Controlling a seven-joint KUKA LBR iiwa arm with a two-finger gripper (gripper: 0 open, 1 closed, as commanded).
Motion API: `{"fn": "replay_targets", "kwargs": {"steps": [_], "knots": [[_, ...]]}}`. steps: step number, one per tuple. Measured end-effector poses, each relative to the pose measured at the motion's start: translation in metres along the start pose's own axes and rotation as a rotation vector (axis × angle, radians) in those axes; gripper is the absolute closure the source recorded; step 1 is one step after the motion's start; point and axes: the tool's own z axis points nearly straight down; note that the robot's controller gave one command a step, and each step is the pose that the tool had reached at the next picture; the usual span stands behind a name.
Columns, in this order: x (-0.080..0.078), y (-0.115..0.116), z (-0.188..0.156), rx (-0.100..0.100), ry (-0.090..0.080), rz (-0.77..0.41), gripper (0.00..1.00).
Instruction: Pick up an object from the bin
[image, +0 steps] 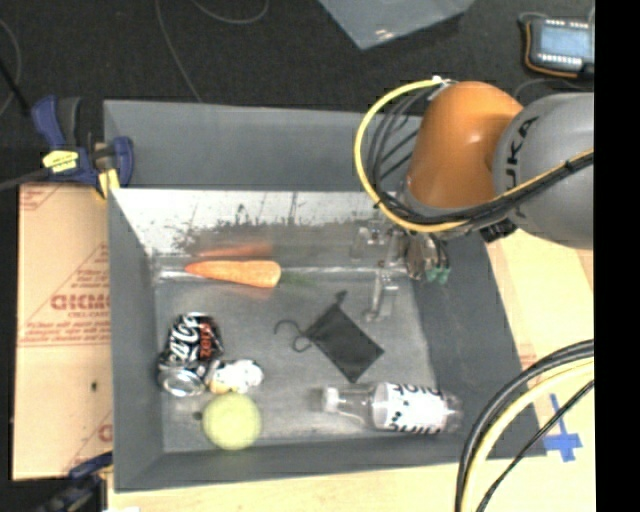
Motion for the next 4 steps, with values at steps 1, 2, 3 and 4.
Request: {"fn": "replay_targets", "kwargs": {"steps": [1, 2, 3, 4], "knots": [[0.017, 0.003, 0.007, 0.003, -0.011, 0.081, 0.0], [0.022, 0.007, 0.048, 0.001, -0.013, 0.124, 0.0], [0.032, 0.016, 0.079, 0.004, -0.008, 0.01, 0.0], [0.035, 0.027, 0.092, 0.003, -0.015, -0.221, 1.0]]}}
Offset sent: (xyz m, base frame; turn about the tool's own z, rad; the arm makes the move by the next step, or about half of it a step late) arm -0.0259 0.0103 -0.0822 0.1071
